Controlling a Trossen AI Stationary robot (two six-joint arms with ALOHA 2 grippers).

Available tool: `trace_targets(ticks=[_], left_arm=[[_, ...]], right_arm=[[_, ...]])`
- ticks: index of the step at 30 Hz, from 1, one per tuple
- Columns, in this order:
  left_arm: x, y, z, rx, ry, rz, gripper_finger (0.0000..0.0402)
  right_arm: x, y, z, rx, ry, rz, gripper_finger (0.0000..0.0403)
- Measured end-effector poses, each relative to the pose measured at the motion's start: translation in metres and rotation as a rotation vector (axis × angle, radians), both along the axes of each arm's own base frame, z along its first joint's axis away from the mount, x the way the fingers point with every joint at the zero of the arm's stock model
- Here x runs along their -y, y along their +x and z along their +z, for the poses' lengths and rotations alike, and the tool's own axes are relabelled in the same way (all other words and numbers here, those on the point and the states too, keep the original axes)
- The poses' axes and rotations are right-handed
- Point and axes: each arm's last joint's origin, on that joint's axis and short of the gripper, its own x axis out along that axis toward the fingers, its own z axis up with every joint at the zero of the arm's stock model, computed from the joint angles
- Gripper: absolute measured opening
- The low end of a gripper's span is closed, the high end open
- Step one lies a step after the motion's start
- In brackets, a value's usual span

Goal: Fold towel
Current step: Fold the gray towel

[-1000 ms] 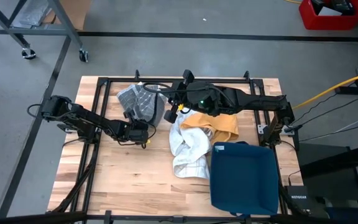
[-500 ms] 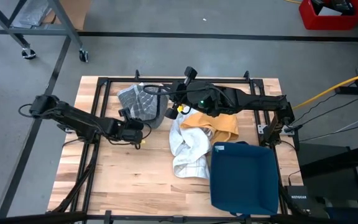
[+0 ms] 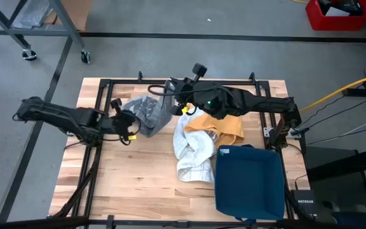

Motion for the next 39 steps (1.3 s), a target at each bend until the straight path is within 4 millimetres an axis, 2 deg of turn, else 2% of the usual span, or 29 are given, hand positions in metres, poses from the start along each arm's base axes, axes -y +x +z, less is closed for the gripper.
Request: trace_targets(ticks=[3,7,14,27,39], left_arm=[[0.000,-0.005,0.003,0.015,-0.044,-0.017,0.0000],[0.002,-0.008,-0.003,-0.035,-0.156,-0.039,0.0000],[0.007,-0.001,-0.016,-0.152,-0.288,-0.053,0.0000],[0.011,0.021,-0.040,-0.306,-0.267,-0.033,0.0022],[0.012,0.027,-0.048,-0.363,-0.246,-0.040,0.0006]], right_arm=[[0.000,-0.001,0.002,0.007,0.001,0.002,0.0001],[0.000,-0.001,0.003,0.007,0.002,0.008,0.0001],[-0.001,-0.001,0.002,0.000,0.010,0.017,0.0001],[-0.001,-0.001,0.000,-0.012,0.011,0.017,0.0001],[-0.001,-0.001,-0.001,-0.020,0.011,0.017,0.0001]])
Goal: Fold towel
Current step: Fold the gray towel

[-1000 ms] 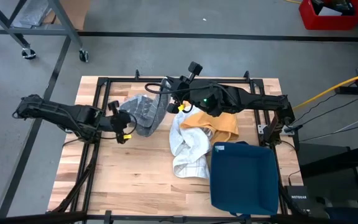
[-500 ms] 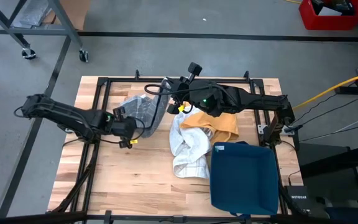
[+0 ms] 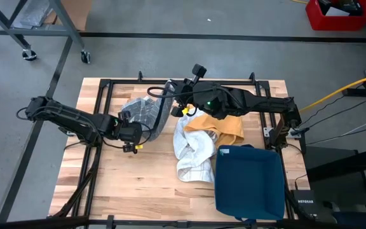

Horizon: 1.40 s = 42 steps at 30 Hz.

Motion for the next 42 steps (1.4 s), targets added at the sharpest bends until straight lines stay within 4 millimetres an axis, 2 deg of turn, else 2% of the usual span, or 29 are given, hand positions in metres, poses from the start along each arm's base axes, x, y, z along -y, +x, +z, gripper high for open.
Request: trace_targets(ticks=[4,9,15,20,26,31,37,42], left_arm=[[-0.001,-0.004,0.006,0.045,-0.014,0.031,0.0002],[-0.004,-0.014,0.026,0.098,0.009,0.035,0.0001],[-0.016,-0.029,0.059,0.135,0.213,0.088,0.0001],[-0.030,-0.037,0.097,0.234,0.448,0.191,0.0000],[-0.045,-0.048,0.147,0.264,0.634,0.253,0.0000],[-0.054,-0.055,0.187,0.306,0.727,0.303,0.0000],[-0.065,-0.063,0.238,0.385,0.845,0.345,0.0000],[-0.072,-0.072,0.277,0.440,0.971,0.396,0.0000]], right_arm=[[0.001,0.000,-0.001,-0.012,-0.001,-0.003,0.0001],[0.008,-0.001,-0.001,-0.021,-0.007,-0.029,0.0001],[0.029,-0.001,0.000,-0.012,-0.015,-0.080,0.0001],[0.054,-0.001,0.010,0.056,-0.066,-0.134,0.0001],[0.069,-0.011,0.030,0.160,-0.111,-0.174,0.0001],[0.077,-0.029,0.060,0.254,-0.138,-0.188,0.0001],[0.087,-0.051,0.097,0.433,-0.134,-0.073,0.0001],[0.098,-0.059,0.109,0.540,-0.146,-0.048,0.0001]])
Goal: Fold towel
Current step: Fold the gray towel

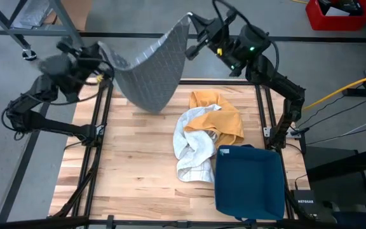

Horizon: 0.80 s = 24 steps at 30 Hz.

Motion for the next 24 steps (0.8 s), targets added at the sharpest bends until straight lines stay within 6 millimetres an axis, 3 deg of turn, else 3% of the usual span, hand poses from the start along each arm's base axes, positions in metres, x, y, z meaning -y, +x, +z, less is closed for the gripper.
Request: trace_targets(ticks=[8,17,24], left_arm=[[-0.004,-0.015,0.035,0.043,0.145,0.098,0.0000],[-0.009,-0.026,0.053,0.014,0.273,0.179,0.0000],[-0.013,-0.021,0.057,-0.006,0.338,0.168,0.0000]], right_arm=[[0.022,-0.006,0.003,0.043,-0.026,-0.029,0.0001],[0.041,-0.022,0.021,0.273,-0.081,-0.019,0.0001],[0.039,-0.029,0.029,0.362,-0.093,0.067,0.0001]])
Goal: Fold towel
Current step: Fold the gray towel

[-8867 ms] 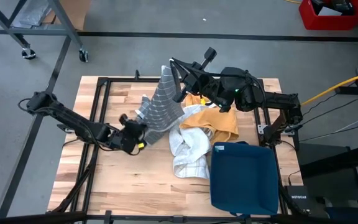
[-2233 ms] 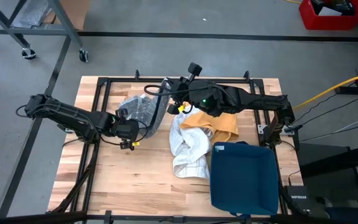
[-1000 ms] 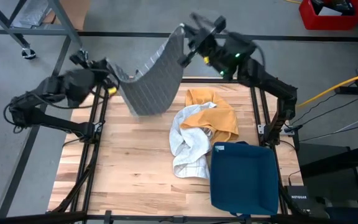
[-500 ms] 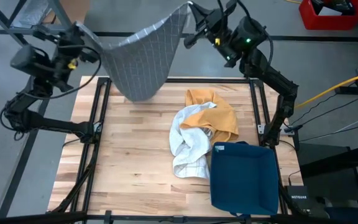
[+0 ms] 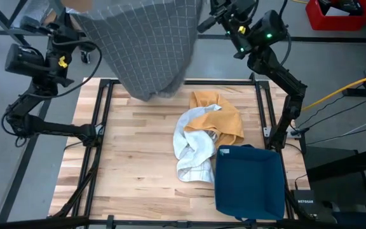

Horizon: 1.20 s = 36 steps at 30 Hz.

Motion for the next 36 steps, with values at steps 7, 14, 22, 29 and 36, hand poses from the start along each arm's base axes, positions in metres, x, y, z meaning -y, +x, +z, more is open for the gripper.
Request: trace_targets(ticks=[7,14,22,29,36], left_arm=[[-0.009,0.010,0.000,-0.016,0.041,0.007,0.0000],[-0.018,0.008,0.001,-0.067,0.065,0.088,0.0000],[-0.013,-0.015,0.024,0.074,0.202,0.119,0.0000],[-0.004,-0.029,0.038,0.121,0.208,0.090,0.0000],[-0.005,-0.030,0.031,0.044,0.114,0.111,0.0000]], right_arm=[[0.000,0.000,0.000,0.015,0.010,0.033,0.0001],[0.000,0.002,-0.003,-0.018,0.026,0.035,0.0001],[0.003,0.011,-0.009,-0.047,0.038,0.036,0.0001],[0.007,0.020,-0.016,-0.079,0.043,0.005,0.0001],[0.007,0.015,-0.010,-0.037,0.002,-0.087,0.0001]])
